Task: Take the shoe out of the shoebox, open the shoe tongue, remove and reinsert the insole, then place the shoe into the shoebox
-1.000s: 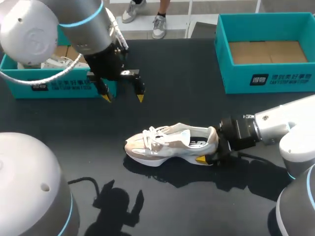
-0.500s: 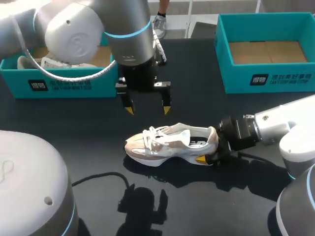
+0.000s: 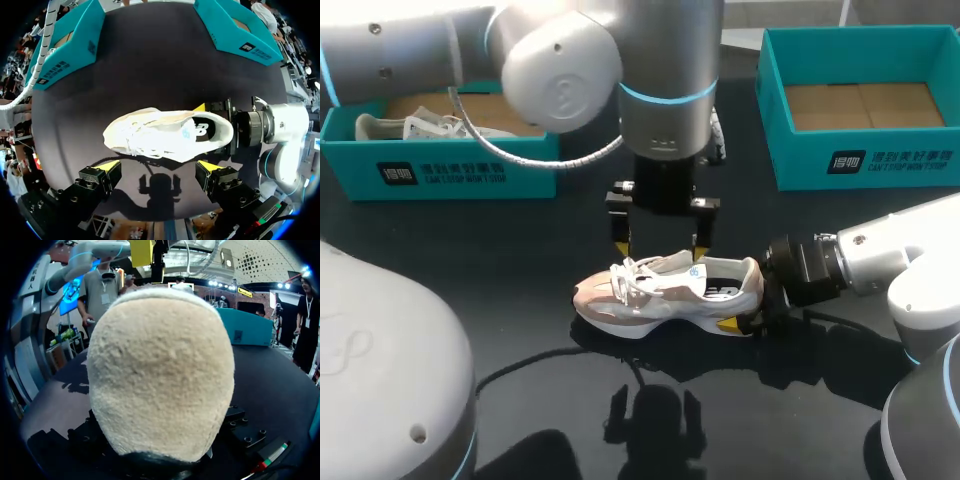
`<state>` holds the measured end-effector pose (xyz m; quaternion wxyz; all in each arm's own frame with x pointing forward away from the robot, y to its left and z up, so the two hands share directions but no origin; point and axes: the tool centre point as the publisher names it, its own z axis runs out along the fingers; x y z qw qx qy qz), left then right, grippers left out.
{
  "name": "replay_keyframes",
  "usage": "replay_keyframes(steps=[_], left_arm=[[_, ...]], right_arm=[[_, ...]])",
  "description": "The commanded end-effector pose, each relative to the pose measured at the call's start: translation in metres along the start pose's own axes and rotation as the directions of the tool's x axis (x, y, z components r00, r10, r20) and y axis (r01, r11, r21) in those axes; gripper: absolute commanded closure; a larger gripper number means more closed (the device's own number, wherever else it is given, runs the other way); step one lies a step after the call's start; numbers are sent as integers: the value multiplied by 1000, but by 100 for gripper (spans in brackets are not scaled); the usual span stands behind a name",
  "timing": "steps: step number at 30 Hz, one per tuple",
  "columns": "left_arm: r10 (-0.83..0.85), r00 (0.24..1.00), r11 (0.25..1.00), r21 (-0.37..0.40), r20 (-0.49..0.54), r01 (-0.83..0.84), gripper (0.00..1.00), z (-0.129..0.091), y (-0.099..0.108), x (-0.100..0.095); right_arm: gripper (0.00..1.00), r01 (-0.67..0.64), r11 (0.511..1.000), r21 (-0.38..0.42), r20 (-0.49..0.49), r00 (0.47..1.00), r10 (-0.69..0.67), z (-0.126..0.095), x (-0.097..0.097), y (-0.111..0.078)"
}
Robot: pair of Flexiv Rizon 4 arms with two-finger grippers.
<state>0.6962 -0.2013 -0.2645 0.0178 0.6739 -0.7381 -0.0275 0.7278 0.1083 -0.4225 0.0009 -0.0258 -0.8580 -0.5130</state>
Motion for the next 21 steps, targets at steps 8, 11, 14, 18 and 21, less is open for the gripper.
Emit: replay_keyframes(steps=[8,11,14,18,21], left_arm=[[-59,979,998,32,197,54,0,22,-4,25],[-58,976,998,22,209,55,0,28,-8,28],[-73,970,997,53,230,63,0,33,-12,34],[-76,969,996,72,237,61,0,40,-17,43],[-75,966,996,74,249,59,0,46,-21,49]], right_arm=[[100,0,1000,4,1,1000,0,1,0,0],[100,0,1000,4,1,1000,0,1,0,0],[100,0,1000,4,1,1000,0,1,0,0],[100,0,1000,4,1,1000,0,1,0,0],[100,0,1000,4,1,1000,0,1,0,0]])
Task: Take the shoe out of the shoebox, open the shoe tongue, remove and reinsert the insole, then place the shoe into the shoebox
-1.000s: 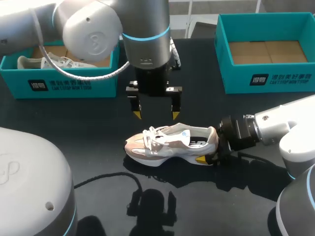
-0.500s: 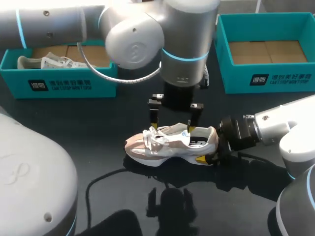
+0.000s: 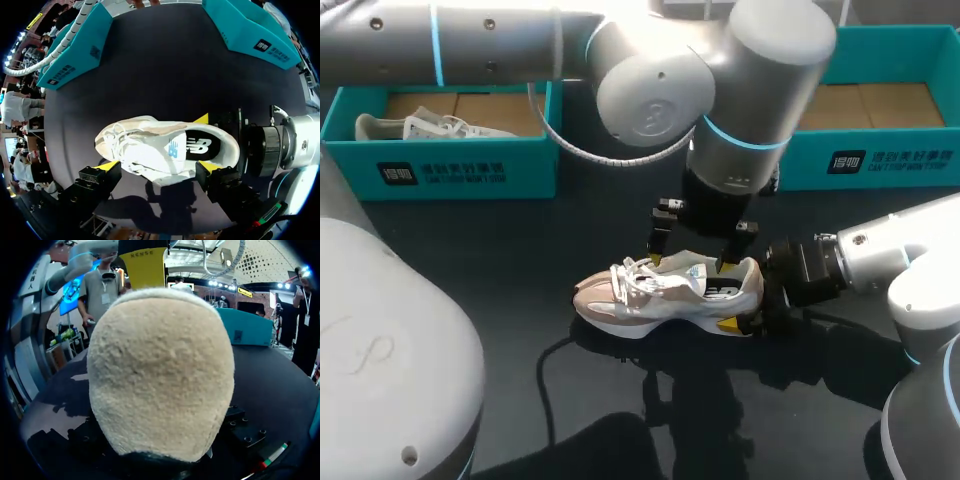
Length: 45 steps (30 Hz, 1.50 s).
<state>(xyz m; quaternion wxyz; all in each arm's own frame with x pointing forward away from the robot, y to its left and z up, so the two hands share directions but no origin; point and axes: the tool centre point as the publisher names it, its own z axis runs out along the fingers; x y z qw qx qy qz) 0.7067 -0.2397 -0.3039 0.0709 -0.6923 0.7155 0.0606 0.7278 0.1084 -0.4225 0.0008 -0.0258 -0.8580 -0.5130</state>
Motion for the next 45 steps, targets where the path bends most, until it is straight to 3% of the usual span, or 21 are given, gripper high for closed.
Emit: replay_keyframes(steps=[1,25,33,40,41,43,44,45], left_arm=[[-2,997,1000,-2,83,2,0,8,-4,14],[-28,979,999,-21,200,33,0,50,-6,9],[-46,970,998,-18,240,52,0,60,-6,-2],[-66,969,997,-13,238,71,0,54,-4,-19],[-68,970,997,-11,235,72,13,52,-4,-23],[-75,972,997,-8,224,79,53,47,-3,-29],[-79,972,997,-3,221,82,65,45,-2,-32],[-79,973,997,-4,217,82,91,43,-1,-35]], right_arm=[[100,0,1000,4,1,1000,0,1,0,0],[100,0,1000,4,1,1000,0,1,0,0],[100,0,1000,4,1,1000,0,1,0,0],[100,0,1000,4,1,1000,0,1,0,0],[100,0,1000,4,1,1000,0,1,0,0],[100,0,1000,4,1,1000,0,1,0,0],[100,0,1000,4,1,1000,0,1,0,0],[100,0,1000,4,1,1000,0,1,0,0]])
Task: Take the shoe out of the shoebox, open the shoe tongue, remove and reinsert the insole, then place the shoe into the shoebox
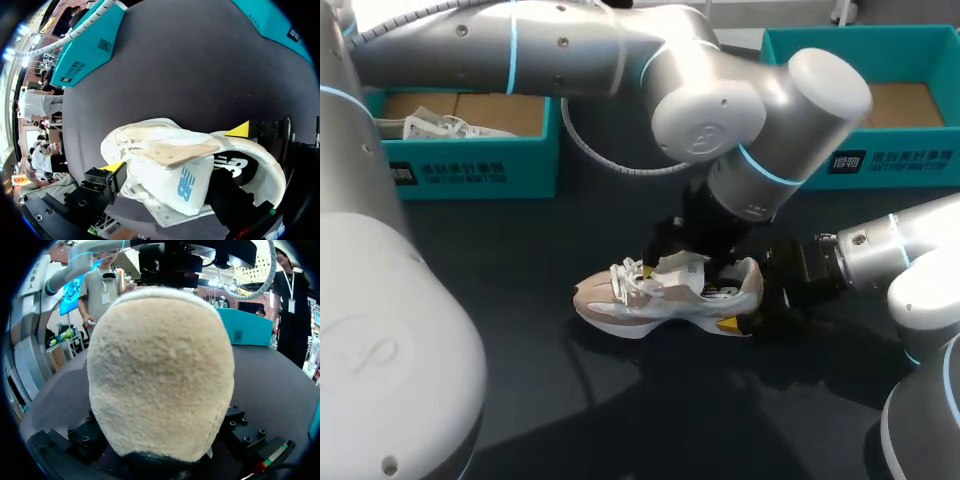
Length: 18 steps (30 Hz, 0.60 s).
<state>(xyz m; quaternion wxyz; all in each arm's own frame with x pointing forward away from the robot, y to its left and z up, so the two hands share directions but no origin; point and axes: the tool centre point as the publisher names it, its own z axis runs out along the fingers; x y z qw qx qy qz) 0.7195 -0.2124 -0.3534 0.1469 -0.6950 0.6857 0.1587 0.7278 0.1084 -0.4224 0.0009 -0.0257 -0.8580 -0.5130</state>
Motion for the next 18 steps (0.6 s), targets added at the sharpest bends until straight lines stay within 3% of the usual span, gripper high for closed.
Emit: replay_keyframes(steps=[1,12,18], left_arm=[[-39,999,999,19,-37,40,100,-7,10,-22],[22,993,999,-21,-120,-25,100,-17,14,-47],[47,990,999,8,-135,-46,100,-22,19,-66]], right_arm=[[100,0,1000,4,1,1000,0,1,0,0],[100,0,1000,4,1,1000,0,1,0,0],[100,0,1000,4,1,1000,0,1,0,0]])
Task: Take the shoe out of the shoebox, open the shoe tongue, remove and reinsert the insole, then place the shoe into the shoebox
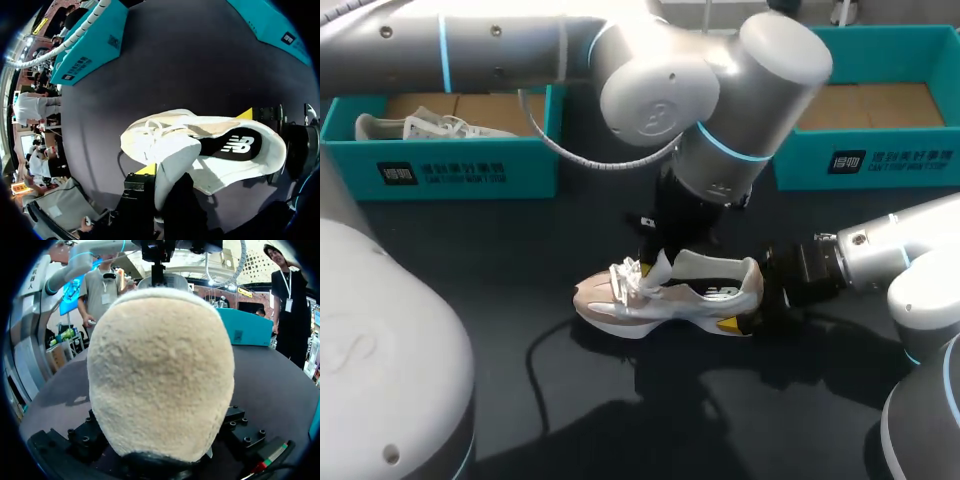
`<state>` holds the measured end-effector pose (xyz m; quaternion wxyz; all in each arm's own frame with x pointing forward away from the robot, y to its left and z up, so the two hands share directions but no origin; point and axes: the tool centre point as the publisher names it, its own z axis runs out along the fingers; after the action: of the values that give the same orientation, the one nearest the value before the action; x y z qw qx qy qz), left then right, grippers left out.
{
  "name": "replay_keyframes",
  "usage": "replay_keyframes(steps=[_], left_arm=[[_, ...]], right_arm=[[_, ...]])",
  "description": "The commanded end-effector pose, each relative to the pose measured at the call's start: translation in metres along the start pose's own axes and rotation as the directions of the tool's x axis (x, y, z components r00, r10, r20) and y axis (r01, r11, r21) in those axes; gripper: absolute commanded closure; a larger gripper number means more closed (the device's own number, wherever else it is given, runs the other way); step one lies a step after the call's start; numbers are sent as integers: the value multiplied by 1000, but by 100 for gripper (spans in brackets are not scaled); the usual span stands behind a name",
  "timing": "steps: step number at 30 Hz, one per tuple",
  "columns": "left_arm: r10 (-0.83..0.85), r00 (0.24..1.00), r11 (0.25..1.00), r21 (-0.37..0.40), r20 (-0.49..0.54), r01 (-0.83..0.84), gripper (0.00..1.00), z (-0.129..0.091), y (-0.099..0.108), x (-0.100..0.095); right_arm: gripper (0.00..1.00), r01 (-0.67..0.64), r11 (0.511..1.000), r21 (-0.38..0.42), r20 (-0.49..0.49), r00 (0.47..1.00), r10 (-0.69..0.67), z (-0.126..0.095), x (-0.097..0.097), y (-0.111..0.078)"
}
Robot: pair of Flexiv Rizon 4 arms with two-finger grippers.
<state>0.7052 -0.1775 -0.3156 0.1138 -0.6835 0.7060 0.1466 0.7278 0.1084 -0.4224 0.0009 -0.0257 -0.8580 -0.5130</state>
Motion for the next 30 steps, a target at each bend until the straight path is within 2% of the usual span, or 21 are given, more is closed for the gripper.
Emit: replay_keyframes(steps=[1,6,12,22,24,27,28,30], left_arm=[[0,998,1000,24,-66,2,100,-3,7,-21],[0,997,999,34,-77,3,100,4,11,-37],[-25,997,998,49,-79,29,100,19,7,-50],[-88,996,996,12,-35,88,100,57,-6,-53],[-96,995,995,-7,-42,96,82,65,-8,-56],[-110,994,994,-16,-23,109,73,75,-8,-62],[-113,993,993,-21,-18,113,60,77,-7,-65],[-128,992,991,-31,-17,128,52,82,-6,-71]], right_arm=[[100,0,1000,4,1,1000,0,1,0,0],[100,0,1000,4,1,1000,0,1,0,0],[100,0,1000,4,1,1000,0,1,0,0],[100,0,1000,4,1,1000,0,1,0,0],[100,0,1000,4,1,1000,0,1,0,0],[100,0,1000,4,1,1000,0,1,0,0],[100,0,1000,4,1,1000,0,1,0,0],[100,0,1000,4,1,1000,0,1,0,0]])
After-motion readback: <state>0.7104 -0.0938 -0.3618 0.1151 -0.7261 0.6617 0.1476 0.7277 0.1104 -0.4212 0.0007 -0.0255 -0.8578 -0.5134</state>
